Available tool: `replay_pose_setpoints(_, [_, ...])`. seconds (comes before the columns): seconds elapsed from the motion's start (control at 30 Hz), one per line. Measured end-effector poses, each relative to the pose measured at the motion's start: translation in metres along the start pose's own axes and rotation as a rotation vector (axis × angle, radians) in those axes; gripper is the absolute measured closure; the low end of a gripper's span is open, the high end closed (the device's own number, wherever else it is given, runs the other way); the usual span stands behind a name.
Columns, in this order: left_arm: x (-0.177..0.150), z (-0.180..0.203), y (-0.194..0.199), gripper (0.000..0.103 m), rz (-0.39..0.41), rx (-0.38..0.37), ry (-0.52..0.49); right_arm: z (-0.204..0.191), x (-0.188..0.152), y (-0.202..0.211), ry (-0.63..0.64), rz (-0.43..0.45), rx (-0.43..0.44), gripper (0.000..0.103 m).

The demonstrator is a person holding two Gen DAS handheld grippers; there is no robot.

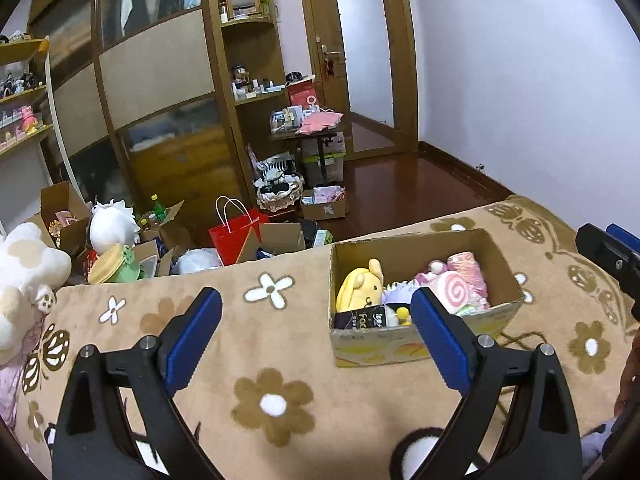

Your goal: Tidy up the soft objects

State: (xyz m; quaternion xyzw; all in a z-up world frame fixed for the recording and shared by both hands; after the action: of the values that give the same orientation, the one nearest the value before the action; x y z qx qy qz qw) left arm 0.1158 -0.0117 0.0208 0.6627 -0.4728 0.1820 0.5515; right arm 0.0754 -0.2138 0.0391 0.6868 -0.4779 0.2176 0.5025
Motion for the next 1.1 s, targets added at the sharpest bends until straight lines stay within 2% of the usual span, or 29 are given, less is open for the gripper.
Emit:
replay_pose_setpoints(0.2, [-0.004, 0.005, 0.04, 0.008, 0.027, 0.004, -0.028, -0.006, 0.0, 0.037, 0.034, 0.038, -0.01, 0.0])
replay_pose_setpoints(0.5, [-0.023, 0.013, 0.082, 0.008, 0.073, -0.007, -0.045, -0.008, -0.024, 0.068, 0.104, 0.058, -0.06, 0.0])
replay_pose_setpoints(0.67, [-0.032, 0.018, 0.085, 0.008, 0.089, -0.009, -0.05, -0.009, -0.035, 0.08, 0.127, 0.084, -0.068, 0.0])
replay_pose_setpoints(0.87, [-0.043, 0.023, 0.077, 0.008, 0.079, -0.021, -0.055, -0.005, -0.039, 0.095, 0.118, 0.154, -0.092, 0.0])
replay_pose_setpoints(1.1, [-0.046, 0.026, 0.073, 0.008, 0.091, -0.008, -0.049, 0.006, -0.048, 0.093, 0.101, 0.128, -0.103, 0.0])
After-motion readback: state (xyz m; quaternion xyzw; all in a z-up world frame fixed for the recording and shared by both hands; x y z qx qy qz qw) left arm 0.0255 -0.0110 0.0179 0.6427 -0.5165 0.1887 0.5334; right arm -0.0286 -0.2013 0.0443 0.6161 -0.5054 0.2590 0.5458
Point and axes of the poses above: each gripper's, at about its wrist camera, not at the fingertips, and y roughly against the way its jaws point, z to its right, x to its top, the point moved 5 cm from there along -y, roughly the way its jaws point, and after that the axes turned 15 degrees about -y, right-handed, at the moved point
